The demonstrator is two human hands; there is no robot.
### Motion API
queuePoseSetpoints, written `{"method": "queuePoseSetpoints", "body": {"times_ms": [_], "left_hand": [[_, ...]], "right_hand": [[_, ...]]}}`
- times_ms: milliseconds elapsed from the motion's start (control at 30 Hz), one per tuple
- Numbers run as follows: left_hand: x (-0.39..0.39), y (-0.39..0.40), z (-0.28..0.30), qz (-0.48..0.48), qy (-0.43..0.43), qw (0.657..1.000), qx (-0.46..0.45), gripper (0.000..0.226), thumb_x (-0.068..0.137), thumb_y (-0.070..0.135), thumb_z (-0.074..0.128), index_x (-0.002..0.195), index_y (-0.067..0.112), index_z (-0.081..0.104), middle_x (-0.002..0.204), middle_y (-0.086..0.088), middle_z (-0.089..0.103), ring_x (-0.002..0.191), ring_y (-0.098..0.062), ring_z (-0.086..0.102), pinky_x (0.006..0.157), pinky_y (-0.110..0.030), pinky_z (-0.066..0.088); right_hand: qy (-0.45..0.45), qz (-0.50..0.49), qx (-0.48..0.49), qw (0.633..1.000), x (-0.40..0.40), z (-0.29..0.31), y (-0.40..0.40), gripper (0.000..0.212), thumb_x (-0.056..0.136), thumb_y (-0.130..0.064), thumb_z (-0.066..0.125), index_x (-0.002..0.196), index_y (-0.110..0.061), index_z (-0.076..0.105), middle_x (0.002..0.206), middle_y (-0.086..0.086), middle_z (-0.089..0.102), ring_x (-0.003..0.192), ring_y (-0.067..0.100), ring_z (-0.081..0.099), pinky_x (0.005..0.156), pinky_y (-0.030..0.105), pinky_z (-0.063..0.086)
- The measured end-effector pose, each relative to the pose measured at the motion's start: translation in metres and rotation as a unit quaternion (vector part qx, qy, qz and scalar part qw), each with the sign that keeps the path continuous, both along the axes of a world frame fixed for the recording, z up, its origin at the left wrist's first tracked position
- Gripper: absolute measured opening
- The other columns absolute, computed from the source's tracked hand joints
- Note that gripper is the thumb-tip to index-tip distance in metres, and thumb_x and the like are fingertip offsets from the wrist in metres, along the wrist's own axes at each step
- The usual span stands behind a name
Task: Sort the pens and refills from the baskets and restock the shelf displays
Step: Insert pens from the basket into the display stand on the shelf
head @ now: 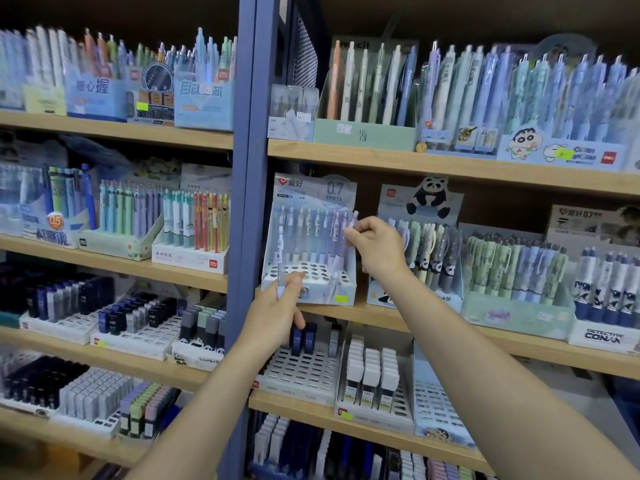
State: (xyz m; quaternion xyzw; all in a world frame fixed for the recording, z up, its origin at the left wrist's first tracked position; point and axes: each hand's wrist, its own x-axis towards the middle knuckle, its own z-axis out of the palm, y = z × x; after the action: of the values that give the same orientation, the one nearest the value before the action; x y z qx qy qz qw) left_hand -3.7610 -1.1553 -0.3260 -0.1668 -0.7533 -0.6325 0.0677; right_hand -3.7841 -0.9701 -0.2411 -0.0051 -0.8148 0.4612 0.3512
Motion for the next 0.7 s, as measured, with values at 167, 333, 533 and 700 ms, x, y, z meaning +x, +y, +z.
{"method": "queuePoseSetpoints", "body": {"times_ms": [167, 333, 533, 700], "left_hand": [[-0.002, 0.000, 0.000, 0.000, -0.004, 1.000, 0.011, 0.040, 0.104, 0.053, 0.036, 0.136, 0.039, 0.056, 0.067, -0.003, 0.065, 0.039, 0.001, 0.047, 0.055, -0.020, 0.044], [-0.002, -0.001, -0.001, -0.003, -0.001, 1.000, 0.017, 0.039, 0.104, 0.051, 0.037, 0.134, 0.038, 0.057, 0.067, -0.004, 0.063, 0.038, -0.001, 0.045, 0.045, -0.014, 0.041], [-0.004, 0.000, -0.001, -0.021, -0.006, 0.999, 0.032, 0.038, 0.105, 0.051, 0.037, 0.134, 0.038, 0.057, 0.067, -0.004, 0.063, 0.040, -0.009, 0.043, 0.043, -0.017, 0.041], [-0.006, 0.011, 0.003, -0.034, -0.016, 0.999, 0.003, 0.038, 0.104, 0.054, 0.037, 0.132, 0.035, 0.057, 0.061, 0.001, 0.065, 0.041, -0.012, 0.045, 0.046, -0.020, 0.041]], "right_hand": [[-0.016, 0.028, 0.024, 0.999, -0.007, 0.004, -0.008, 0.012, 0.095, -0.026, 0.067, 0.084, -0.023, 0.065, 0.088, -0.001, 0.070, 0.069, 0.009, 0.058, 0.066, 0.026, 0.044], [-0.024, 0.015, 0.026, 0.999, -0.008, 0.000, -0.012, 0.010, 0.095, -0.024, 0.067, 0.090, -0.016, 0.071, 0.094, -0.003, 0.070, 0.091, 0.012, 0.064, 0.077, 0.026, 0.045], [0.040, -0.037, 0.064, 0.996, 0.007, -0.003, -0.014, 0.021, 0.093, -0.033, 0.069, 0.108, -0.025, 0.057, 0.089, -0.002, 0.060, 0.077, 0.004, 0.054, 0.064, 0.017, 0.039], [0.022, 0.104, 0.084, 0.991, 0.040, -0.003, -0.032, 0.020, 0.098, -0.037, 0.060, 0.088, -0.021, 0.068, 0.079, -0.005, 0.064, 0.058, 0.009, 0.056, 0.061, 0.022, 0.044]]}}
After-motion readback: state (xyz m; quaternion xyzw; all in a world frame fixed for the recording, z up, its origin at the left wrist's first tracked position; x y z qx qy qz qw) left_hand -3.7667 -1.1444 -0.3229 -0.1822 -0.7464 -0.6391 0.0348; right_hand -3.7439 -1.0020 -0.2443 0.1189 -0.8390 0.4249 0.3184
